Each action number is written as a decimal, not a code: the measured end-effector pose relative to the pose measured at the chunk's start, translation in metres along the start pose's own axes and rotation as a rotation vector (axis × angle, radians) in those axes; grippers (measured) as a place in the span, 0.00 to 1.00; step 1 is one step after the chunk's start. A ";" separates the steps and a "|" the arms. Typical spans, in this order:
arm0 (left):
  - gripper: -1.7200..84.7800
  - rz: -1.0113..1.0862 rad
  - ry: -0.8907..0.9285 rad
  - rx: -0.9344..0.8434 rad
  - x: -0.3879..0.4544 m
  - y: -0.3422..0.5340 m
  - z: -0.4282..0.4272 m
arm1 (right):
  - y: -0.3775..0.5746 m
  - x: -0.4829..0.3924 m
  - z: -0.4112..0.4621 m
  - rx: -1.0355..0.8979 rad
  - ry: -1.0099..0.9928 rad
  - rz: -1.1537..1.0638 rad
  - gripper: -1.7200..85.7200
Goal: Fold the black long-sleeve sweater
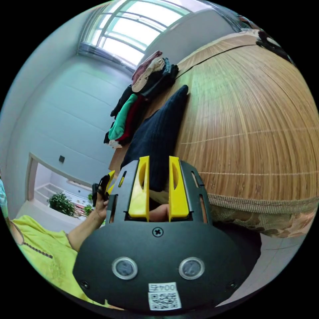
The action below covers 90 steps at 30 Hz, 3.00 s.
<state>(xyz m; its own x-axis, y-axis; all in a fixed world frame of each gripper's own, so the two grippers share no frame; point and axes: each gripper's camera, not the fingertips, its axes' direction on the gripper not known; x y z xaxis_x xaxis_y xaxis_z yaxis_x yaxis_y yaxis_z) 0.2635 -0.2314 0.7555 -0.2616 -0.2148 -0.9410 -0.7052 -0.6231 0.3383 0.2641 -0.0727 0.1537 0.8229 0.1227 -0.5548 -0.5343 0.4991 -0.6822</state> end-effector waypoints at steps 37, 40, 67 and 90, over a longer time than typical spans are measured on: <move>0.10 0.498 -0.591 -0.181 0.114 -0.008 0.057 | -0.027 -0.023 -0.023 -0.097 -0.071 0.034 0.12; 0.13 0.509 -0.613 -0.224 0.122 -0.089 0.028 | -0.023 -0.034 -0.022 -0.126 -0.079 -0.003 0.12; 0.10 0.147 -0.292 -0.034 0.266 0.017 -0.013 | 0.019 -0.026 -0.073 -0.101 -0.207 0.032 0.07; 0.05 0.336 -0.731 -0.307 0.166 -0.274 -0.113 | 0.018 -0.029 -0.043 -0.115 -0.203 0.174 0.06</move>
<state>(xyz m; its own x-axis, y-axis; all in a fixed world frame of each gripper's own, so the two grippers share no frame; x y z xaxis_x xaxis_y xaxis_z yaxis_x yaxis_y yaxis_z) 0.4875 -0.1810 0.5052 -0.8578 0.0482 -0.5118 -0.3322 -0.8117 0.4804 0.2222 -0.1038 0.1368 0.7323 0.3733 -0.5696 -0.6801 0.3562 -0.6408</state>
